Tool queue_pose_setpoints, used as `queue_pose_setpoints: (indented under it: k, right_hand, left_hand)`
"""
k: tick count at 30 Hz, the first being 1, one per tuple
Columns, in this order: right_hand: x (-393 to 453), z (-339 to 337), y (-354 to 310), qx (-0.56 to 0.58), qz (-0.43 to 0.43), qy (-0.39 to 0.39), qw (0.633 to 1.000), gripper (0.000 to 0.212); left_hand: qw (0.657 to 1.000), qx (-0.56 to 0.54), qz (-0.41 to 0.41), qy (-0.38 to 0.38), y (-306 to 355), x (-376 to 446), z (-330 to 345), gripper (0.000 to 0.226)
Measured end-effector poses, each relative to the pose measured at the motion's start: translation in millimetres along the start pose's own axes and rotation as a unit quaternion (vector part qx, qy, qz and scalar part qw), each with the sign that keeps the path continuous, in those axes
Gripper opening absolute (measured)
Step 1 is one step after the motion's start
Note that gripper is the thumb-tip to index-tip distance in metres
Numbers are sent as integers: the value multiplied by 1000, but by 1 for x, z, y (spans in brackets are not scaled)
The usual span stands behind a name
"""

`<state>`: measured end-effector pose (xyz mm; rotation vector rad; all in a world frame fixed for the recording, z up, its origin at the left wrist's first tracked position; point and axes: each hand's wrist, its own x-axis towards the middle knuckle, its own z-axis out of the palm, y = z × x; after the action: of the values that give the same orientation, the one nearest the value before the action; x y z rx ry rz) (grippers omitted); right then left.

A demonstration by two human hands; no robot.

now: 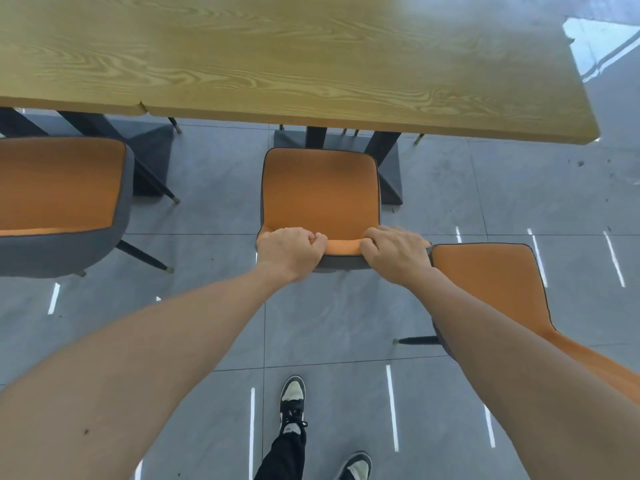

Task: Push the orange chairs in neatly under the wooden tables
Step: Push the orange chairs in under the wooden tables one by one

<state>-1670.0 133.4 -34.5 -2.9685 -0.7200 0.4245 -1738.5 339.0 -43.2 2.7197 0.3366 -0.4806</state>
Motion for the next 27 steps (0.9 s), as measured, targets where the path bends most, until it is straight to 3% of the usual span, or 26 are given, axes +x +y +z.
queue_pose_setpoints:
  k: [2,5,9,12,20,27]
  right_hand:
    - [-9,-10,-1,42,9,-49,998,45]
    - [-40,-20,2,77,18,-31,996,53]
    - [-97,-33,30,-12,-23,-39,999,64]
    - [-135,-44,61,-24,12,-42,999,68]
    - [-263,-69,184,-44,97,68,992,61]
    - [-367,-44,314,-47,155,72,984,66]
  left_hand:
    - [999,12,-17,-44,5,-5,-7,52]
    - [997,31,-38,-59,22,-17,-12,58]
    - [999,18,28,-11,72,-47,-6,61]
    - [995,-40,86,24,116,-72,6,64]
    - [980,-76,166,76,266,-151,51,76]
    - [978,-73,182,76,397,-219,117,76]
